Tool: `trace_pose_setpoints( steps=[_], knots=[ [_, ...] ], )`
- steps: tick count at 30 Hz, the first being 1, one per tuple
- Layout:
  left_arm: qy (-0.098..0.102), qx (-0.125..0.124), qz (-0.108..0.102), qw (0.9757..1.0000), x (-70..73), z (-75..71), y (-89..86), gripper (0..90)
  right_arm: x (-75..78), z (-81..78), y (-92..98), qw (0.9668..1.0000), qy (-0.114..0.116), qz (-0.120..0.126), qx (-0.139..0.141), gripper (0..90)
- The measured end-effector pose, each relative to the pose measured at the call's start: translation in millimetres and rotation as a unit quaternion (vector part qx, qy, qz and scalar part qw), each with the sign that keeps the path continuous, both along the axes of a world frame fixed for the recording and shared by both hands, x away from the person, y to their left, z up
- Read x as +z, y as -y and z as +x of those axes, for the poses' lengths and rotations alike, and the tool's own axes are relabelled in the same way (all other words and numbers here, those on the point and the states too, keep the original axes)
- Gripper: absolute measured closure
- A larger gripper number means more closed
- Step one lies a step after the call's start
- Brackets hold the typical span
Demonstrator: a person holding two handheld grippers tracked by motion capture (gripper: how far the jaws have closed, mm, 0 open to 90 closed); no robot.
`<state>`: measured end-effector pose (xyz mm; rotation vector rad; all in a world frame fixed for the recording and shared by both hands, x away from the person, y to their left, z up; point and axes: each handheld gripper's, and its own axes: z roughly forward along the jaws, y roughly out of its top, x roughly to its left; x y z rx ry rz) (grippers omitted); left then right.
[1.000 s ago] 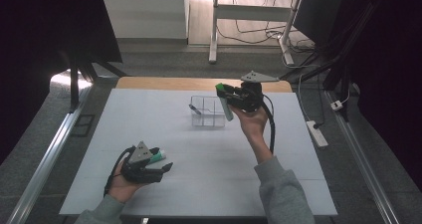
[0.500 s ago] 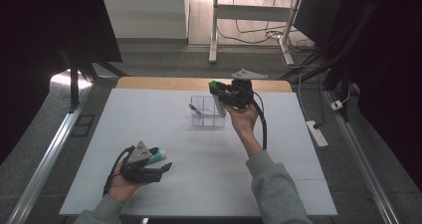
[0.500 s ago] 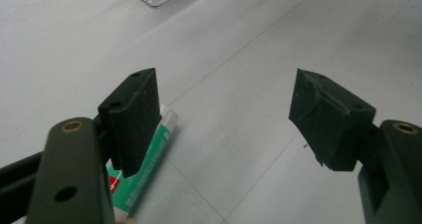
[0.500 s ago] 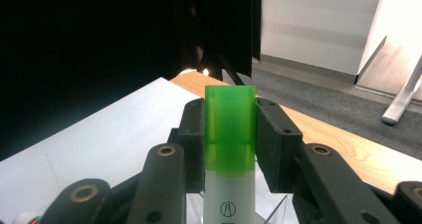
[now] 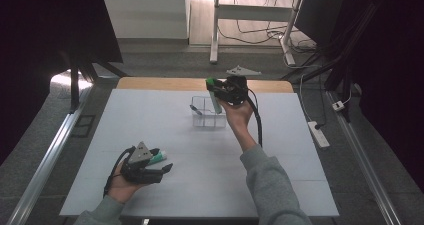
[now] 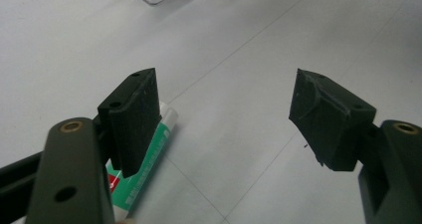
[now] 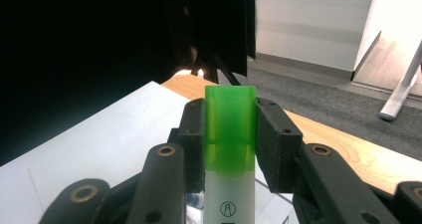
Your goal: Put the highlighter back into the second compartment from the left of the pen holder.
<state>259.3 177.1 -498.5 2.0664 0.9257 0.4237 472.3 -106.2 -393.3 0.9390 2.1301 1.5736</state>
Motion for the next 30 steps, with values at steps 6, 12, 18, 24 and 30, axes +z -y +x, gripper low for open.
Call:
trace_pose_setpoints(
  steps=[6, 12, 18, 24, 30],
  knots=[
    [0.000, 0.000, 0.000, 1.0000, 0.0, -0.1, -0.3, 27.5, 0.7, 4.6, -6.4, 1.0000, 0.002, -0.004, 0.000, 66.8],
    [0.001, 0.000, -0.002, 1.0000, 0.0, -0.1, -0.8, 27.5, 0.8, 8.4, -11.6, 1.0000, 0.004, -0.006, 0.000, 66.8],
    [0.000, 0.001, -0.002, 1.0000, -0.1, 0.0, -1.5, 27.5, -0.5, 14.9, -14.8, 1.0000, 0.006, -0.002, -0.002, 66.8],
    [-0.001, 0.003, -0.003, 1.0000, -0.7, 0.4, -3.2, 27.4, -6.5, 21.8, -19.3, 1.0000, 0.006, -0.001, -0.005, 66.8],
    [-0.002, 0.004, -0.002, 1.0000, -0.9, 0.9, -4.6, 27.4, -13.8, 28.2, -21.8, 0.9999, 0.009, -0.001, -0.008, 66.8]
  ],
)
